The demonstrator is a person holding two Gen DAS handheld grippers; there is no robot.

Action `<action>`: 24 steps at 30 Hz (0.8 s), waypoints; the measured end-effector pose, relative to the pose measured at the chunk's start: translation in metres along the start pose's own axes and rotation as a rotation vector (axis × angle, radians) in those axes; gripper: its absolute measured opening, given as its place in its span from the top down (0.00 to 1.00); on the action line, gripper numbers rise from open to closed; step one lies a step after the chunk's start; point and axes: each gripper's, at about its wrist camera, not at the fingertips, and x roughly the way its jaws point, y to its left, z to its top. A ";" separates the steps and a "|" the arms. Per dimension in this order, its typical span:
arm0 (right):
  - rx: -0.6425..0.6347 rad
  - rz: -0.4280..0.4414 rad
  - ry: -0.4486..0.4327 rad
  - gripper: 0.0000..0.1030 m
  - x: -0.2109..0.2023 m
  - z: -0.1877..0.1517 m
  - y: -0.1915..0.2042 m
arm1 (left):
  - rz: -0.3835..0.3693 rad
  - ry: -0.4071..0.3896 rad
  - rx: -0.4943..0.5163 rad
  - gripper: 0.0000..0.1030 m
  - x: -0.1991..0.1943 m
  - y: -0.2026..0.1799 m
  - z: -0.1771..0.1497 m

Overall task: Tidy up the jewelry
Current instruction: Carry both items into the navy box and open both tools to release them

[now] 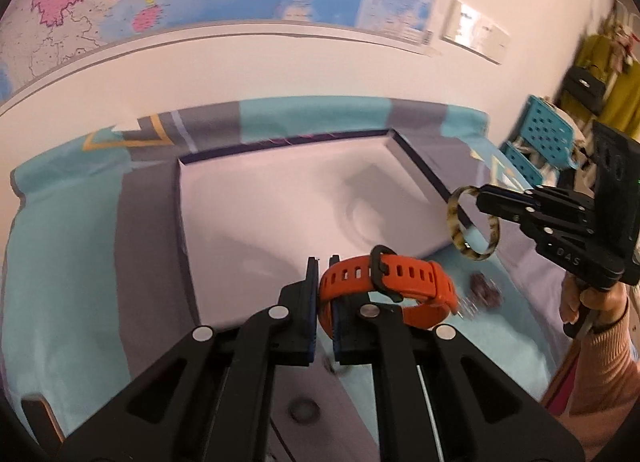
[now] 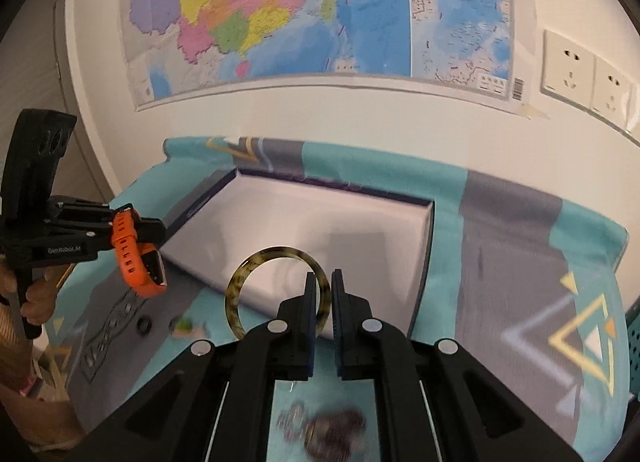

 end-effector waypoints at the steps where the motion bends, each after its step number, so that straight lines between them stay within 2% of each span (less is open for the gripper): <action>1: 0.001 -0.006 0.001 0.94 0.007 0.006 -0.002 | 0.005 0.004 -0.008 0.94 0.005 0.003 0.005; 7: 0.030 -0.019 0.010 0.94 0.039 0.035 -0.017 | 0.033 0.059 -0.053 0.94 0.042 0.020 0.033; 11: 0.039 -0.043 0.048 0.94 0.068 0.051 -0.026 | 0.052 0.107 -0.071 0.94 0.070 0.030 0.046; 24: 0.087 -0.066 0.179 0.94 0.138 0.063 -0.045 | 0.101 0.247 -0.126 0.94 0.136 0.051 0.074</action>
